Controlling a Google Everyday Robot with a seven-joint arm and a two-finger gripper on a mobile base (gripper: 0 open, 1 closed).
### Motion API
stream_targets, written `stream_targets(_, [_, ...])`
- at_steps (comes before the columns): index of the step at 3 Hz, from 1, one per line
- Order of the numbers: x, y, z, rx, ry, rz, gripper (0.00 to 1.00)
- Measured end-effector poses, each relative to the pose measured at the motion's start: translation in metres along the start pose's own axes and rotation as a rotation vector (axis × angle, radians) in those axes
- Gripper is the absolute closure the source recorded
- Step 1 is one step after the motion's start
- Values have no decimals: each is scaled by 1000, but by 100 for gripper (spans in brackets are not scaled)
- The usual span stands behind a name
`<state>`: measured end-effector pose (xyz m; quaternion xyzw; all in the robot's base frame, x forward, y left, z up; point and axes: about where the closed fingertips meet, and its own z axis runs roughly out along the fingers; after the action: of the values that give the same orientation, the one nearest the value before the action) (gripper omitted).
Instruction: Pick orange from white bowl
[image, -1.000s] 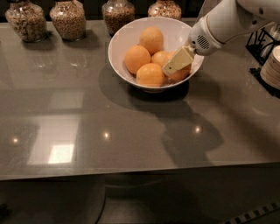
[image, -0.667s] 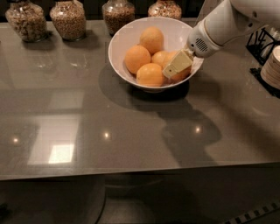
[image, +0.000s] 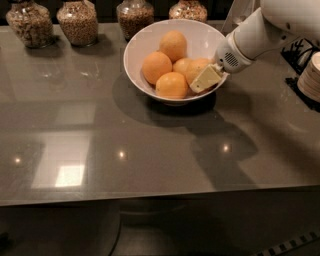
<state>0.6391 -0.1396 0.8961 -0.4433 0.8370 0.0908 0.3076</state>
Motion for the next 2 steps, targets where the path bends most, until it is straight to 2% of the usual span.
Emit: stream_targets(2, [-4,2,-5,3,-57,-38,91])
